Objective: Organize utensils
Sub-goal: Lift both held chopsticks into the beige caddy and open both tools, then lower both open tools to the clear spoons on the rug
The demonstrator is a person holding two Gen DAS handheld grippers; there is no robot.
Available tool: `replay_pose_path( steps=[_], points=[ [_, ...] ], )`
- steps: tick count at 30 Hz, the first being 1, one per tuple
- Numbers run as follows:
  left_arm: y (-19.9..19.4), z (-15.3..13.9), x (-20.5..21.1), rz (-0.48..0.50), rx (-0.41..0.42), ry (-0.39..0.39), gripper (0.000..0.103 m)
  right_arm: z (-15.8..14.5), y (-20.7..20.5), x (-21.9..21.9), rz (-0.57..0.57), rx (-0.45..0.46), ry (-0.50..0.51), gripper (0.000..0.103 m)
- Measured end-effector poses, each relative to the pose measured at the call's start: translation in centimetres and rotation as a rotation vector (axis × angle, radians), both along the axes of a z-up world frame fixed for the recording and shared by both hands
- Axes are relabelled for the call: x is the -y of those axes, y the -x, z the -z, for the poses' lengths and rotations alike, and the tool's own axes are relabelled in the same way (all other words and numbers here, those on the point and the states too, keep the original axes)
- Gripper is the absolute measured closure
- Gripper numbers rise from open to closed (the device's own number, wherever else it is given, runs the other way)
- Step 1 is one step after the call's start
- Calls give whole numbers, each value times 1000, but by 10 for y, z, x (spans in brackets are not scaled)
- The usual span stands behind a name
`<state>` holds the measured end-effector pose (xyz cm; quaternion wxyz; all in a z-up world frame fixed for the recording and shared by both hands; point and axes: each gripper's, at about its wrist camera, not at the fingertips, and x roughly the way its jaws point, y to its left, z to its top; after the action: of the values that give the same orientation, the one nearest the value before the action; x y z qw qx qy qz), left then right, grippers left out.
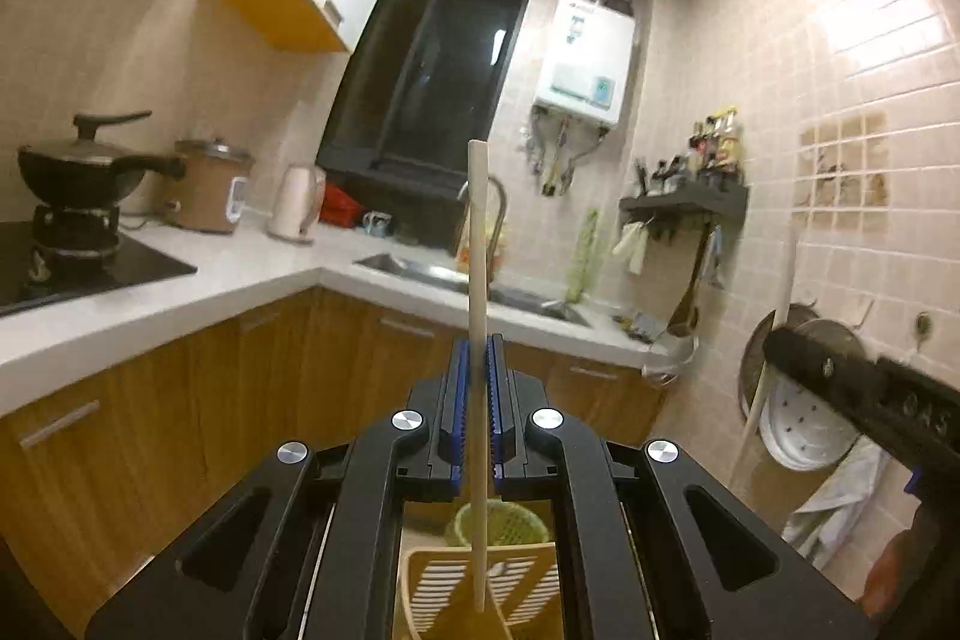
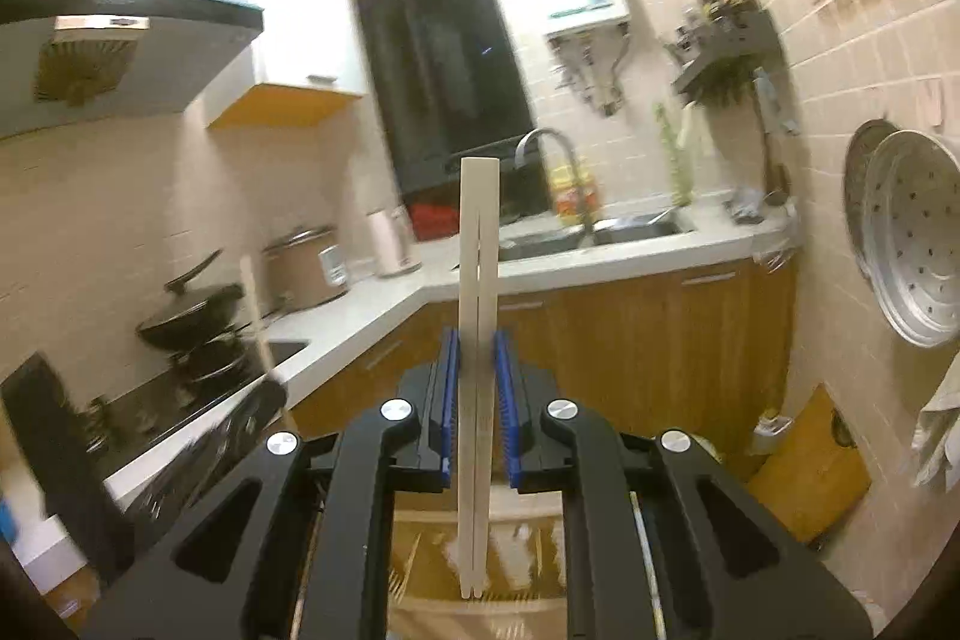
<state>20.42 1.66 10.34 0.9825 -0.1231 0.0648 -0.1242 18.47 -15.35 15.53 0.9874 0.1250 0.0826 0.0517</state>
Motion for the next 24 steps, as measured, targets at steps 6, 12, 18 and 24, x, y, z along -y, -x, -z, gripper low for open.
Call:
replay_pose_path(
  steps=[6,12,18,24],
  points=[
    [-11,24,-6,-37,-32,-29,99,40,-35,-6,15,-53,-13,92],
    [-7,39,-16,-43,-61,-16,98,66,-24,-13,13,-74,25,92],
    [2,41,-30,29,-114,-18,85,64,-4,-9,-32,-111,12,62],
    [39,19,-49,62,-114,-15,79,51,30,6,-42,-138,16,55]
  ],
)
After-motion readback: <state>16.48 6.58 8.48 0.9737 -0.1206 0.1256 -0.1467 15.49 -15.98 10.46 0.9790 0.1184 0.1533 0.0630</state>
